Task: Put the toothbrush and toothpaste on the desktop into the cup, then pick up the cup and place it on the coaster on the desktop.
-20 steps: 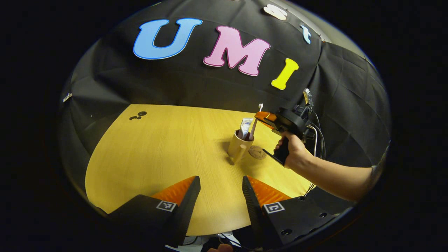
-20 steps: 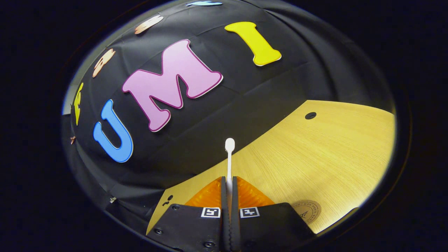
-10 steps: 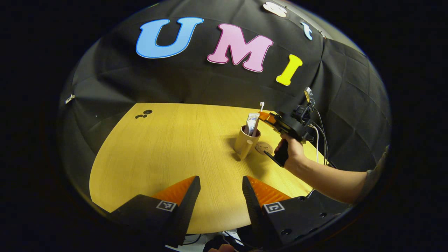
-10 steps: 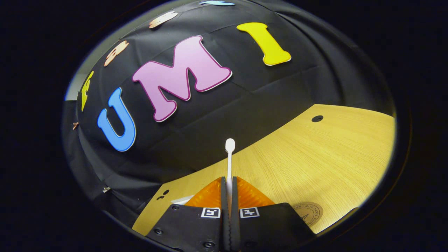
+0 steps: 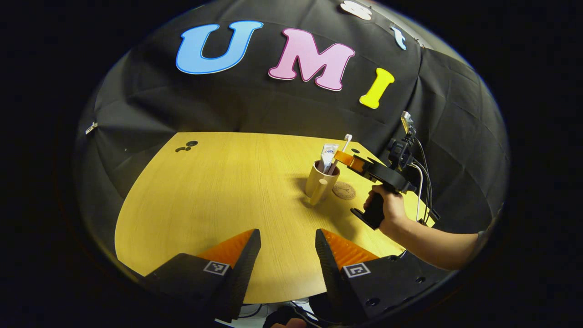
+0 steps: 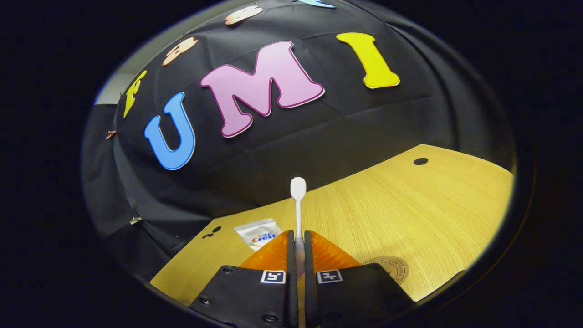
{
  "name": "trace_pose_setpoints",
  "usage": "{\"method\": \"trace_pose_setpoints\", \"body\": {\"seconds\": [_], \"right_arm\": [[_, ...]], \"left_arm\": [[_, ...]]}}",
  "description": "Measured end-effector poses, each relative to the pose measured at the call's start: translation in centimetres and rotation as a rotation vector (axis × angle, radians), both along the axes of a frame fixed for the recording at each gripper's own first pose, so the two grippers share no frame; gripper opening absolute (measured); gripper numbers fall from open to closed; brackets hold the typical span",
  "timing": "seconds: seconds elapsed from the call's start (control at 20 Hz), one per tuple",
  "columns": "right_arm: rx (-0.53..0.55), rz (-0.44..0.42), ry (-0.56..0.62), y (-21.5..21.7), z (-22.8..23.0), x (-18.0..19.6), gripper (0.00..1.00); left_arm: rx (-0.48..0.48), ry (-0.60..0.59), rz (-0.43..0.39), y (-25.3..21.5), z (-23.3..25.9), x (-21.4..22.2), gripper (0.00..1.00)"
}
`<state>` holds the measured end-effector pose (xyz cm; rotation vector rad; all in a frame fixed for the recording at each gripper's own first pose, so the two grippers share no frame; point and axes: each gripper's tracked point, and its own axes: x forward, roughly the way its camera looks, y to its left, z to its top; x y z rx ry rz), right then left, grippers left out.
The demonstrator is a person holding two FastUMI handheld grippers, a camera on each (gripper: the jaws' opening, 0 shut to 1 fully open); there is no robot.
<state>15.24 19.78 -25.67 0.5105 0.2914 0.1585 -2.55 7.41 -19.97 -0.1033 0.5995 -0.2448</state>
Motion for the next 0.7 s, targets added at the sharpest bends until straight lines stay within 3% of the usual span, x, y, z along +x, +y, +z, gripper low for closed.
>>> {"method": "trace_pose_setpoints", "body": {"seconds": [0.3, 0.35, 0.4, 0.45, 0.55, 0.6, 0.7], "right_arm": [[0.007, 0.070, 0.103, 0.2, -0.4, -3.7, 0.26], [0.012, 0.080, 0.117, -0.1, -0.2, -4.5, 0.10], [0.011, 0.090, 0.142, -0.4, -0.2, -5.3, 0.31], [0.013, 0.101, 0.168, -0.7, -0.3, -6.1, 0.16], [0.018, 0.121, 0.217, -1.3, -0.4, -7.9, 0.17], [0.017, 0.137, 0.236, -1.5, -0.4, -9.0, 0.34], [0.005, 0.172, 0.269, -2.2, -0.4, -11.3, 0.37]], "left_arm": [[0.046, 0.040, -0.009, -1.1, -1.2, 1.3, 0.76], [0.051, 0.042, -0.016, -1.5, -1.1, 1.8, 0.76], [0.049, 0.044, -0.021, -2.0, -1.1, 2.4, 0.76], [0.044, 0.051, -0.029, -2.5, -1.2, 3.1, 0.76], [0.029, 0.061, -0.053, -3.7, -1.1, 4.2, 0.76], [0.019, 0.062, -0.063, -4.3, -1.0, 4.9, 0.76], [-0.004, 0.078, -0.086, -5.4, -1.2, 6.4, 0.76]]}}
